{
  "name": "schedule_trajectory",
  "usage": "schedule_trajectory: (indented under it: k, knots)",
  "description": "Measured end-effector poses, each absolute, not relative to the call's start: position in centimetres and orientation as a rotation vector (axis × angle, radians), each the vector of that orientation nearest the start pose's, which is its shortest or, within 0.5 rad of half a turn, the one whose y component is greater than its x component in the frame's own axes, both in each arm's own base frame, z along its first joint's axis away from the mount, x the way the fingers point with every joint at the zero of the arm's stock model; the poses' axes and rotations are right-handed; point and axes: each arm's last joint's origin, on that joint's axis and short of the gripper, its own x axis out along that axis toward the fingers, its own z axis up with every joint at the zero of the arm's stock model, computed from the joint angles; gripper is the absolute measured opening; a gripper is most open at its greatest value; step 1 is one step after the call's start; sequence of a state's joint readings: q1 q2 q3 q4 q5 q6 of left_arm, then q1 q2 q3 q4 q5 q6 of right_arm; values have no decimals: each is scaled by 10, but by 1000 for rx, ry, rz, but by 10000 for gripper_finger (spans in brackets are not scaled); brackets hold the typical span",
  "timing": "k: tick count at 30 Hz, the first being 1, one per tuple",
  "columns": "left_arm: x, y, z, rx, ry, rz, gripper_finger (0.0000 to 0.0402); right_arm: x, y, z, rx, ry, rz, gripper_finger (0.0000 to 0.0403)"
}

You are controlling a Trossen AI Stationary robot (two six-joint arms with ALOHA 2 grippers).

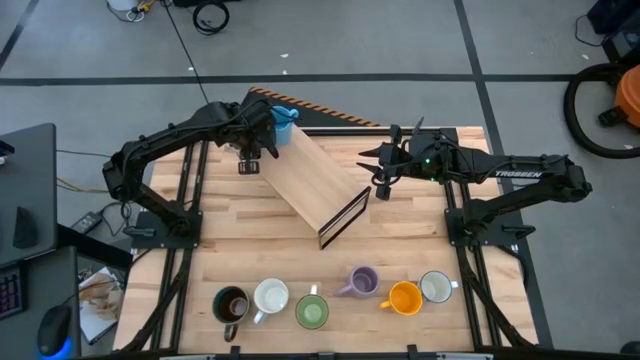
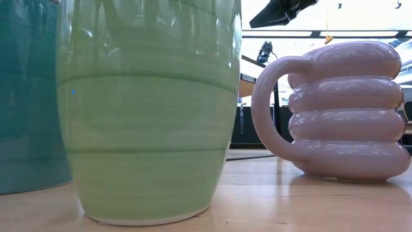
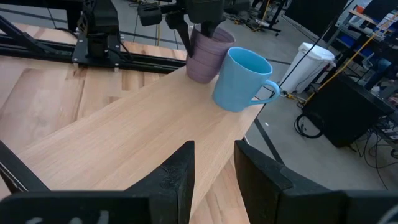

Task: Place coffee mugs
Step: Put the top purple mug on the shelf, then put the blue mug on the shelf

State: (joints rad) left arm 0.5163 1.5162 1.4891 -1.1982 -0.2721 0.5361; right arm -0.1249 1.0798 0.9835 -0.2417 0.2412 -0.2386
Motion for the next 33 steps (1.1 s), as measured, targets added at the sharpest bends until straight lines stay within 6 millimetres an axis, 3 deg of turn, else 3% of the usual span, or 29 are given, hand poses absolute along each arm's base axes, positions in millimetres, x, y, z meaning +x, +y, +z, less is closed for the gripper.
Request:
schedule_trajectory:
  k: [13,23,29,33]
  knots:
    - [243,139,334,330,1400,344,155,233,-36,341,-253,381,-321,118]
    - [231,129,377,330,1250,434,215,233,-36,341,-253,381,-322,118]
    - [231,103,409,342,1129,428,214,233,-36,341,-262,382,-320,118]
    - [240,71,412,222,1057,264,205,233,-36,340,-278,390,-316,118]
